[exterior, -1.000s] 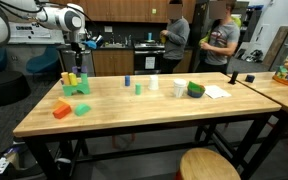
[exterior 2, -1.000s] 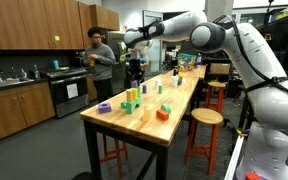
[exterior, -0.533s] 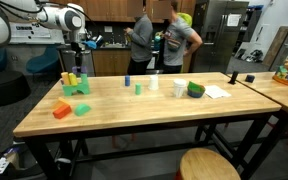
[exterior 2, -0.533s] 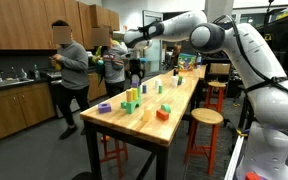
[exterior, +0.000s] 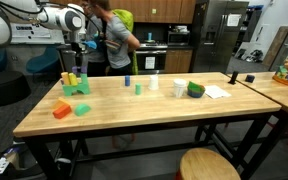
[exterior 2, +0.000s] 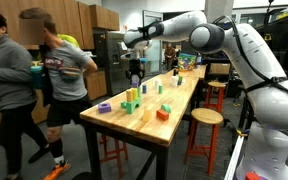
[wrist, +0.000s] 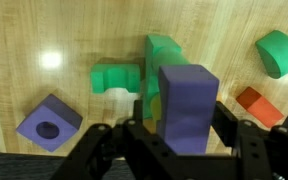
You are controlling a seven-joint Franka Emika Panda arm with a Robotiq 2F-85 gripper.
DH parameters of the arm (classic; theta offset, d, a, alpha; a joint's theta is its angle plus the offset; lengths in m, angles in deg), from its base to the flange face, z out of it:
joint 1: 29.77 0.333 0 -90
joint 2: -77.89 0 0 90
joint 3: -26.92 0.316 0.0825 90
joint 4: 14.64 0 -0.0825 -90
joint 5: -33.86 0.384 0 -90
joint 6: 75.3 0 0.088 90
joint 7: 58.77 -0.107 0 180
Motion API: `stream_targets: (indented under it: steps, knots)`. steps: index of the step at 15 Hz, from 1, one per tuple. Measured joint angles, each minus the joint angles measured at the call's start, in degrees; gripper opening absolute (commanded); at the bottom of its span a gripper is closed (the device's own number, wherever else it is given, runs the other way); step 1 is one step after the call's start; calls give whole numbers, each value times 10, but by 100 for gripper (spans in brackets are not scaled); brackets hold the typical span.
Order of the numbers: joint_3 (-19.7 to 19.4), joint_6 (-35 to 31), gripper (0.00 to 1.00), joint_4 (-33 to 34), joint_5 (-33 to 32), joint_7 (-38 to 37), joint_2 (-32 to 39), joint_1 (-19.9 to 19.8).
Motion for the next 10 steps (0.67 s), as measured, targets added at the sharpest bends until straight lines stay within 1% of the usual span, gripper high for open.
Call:
stream_targets:
  steps: [5, 6, 10]
  knots:
    - [0, 0, 70, 0, 0, 0, 0, 0]
    - [0, 0, 93, 0, 0, 0, 0, 0]
    - [0, 0, 100, 0, 1, -5, 2, -1]
